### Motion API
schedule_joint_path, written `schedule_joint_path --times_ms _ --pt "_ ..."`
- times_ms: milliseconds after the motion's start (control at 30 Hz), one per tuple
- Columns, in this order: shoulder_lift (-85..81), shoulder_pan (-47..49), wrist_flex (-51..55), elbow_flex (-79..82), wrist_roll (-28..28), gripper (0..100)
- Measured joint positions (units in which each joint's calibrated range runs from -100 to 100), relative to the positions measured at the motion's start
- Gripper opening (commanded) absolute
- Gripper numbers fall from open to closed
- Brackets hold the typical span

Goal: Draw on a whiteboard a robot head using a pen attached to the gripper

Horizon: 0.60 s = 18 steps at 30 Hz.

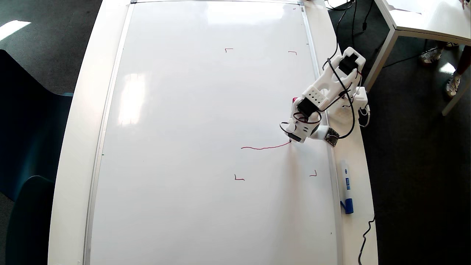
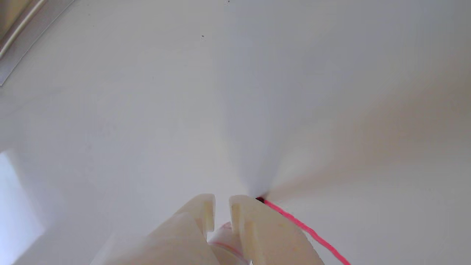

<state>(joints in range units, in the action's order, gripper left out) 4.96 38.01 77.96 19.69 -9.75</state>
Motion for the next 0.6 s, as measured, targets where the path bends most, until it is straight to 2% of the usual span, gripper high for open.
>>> schedule_joint_path --times_ms 600 --pt "-5.2 -1.3 -1.4 9.3 -0.4 1"
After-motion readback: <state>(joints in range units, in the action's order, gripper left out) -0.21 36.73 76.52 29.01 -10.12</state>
